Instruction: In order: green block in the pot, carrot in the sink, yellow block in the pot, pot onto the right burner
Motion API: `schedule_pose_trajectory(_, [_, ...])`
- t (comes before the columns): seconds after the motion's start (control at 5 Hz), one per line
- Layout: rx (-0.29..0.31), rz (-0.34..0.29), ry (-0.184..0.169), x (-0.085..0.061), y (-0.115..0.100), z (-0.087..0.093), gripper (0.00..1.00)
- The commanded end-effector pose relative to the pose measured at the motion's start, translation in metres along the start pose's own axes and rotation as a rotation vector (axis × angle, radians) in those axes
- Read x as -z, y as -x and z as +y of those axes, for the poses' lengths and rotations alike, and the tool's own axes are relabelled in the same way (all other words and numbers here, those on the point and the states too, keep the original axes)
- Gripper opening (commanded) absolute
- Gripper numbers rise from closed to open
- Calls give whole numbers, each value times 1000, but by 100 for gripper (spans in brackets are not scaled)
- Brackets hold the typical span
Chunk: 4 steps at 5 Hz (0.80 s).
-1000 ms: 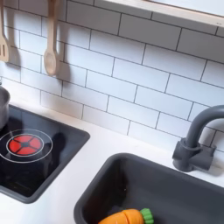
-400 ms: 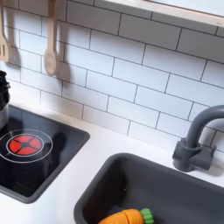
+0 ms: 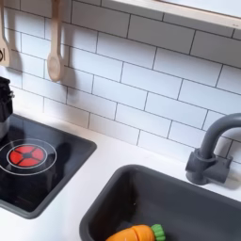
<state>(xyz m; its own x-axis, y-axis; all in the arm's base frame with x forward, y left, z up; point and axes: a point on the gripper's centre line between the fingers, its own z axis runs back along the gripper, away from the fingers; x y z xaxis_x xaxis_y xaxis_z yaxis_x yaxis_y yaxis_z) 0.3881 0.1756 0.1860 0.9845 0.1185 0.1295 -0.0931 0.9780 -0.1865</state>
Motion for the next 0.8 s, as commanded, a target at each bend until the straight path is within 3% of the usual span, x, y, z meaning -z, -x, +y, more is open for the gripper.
schedule_pose_trajectory(0.0, [19, 54, 0, 16, 3, -2, 100])
schedule_pose_trajectory(0.2, [26, 50, -2, 17, 3, -1, 100])
schedule_pose_trajectory(0.4, [31, 54, -1, 19, 3, -2, 90])
schedule_pose_trajectory(0.6, [33, 56, -2, 22, 3, -3, 0])
